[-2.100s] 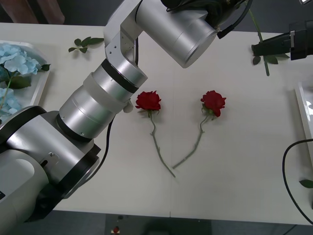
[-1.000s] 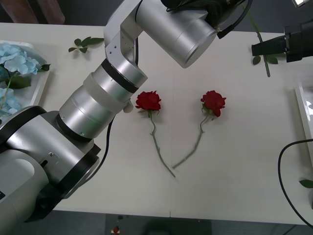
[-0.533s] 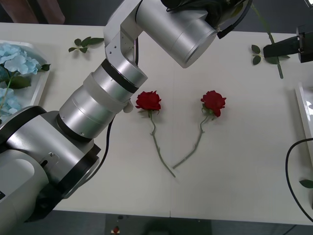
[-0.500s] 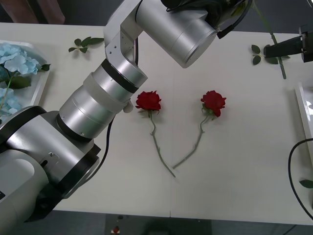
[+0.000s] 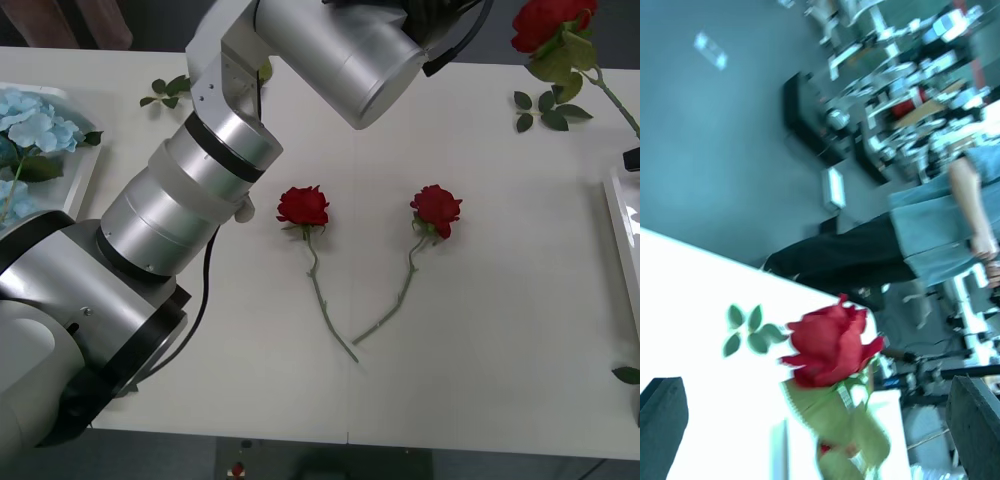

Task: Put the red flowers into the right box and the blue flowers into the left box

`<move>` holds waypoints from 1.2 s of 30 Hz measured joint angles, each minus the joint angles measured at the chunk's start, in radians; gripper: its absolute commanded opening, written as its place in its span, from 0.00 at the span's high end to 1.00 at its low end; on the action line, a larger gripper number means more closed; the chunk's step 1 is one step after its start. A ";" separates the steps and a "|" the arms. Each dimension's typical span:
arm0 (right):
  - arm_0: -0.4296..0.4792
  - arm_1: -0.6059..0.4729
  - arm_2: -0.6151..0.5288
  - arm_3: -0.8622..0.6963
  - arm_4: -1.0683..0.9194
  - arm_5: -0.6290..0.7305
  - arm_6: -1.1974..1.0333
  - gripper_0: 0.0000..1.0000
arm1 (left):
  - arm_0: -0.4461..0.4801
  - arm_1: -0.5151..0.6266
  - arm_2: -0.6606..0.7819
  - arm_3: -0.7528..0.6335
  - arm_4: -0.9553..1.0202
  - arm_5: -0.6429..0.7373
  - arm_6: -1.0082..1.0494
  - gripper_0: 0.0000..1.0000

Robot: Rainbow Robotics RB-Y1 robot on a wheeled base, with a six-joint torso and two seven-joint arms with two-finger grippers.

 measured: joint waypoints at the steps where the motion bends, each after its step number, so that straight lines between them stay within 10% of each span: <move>1: 0.015 -0.006 -0.005 -0.015 0.017 0.000 -0.008 1.00 | 0.000 0.014 0.000 -0.024 0.025 0.031 0.000 0.00; 18: 0.346 -0.045 -0.193 -0.173 0.328 -0.060 -0.162 1.00 | 0.344 0.213 0.093 -0.525 0.369 0.471 -0.445 0.00; 36: 0.572 -0.045 -0.051 -0.110 0.472 -0.529 -0.162 1.00 | 0.494 0.326 -0.167 -0.535 0.173 0.571 -0.462 0.00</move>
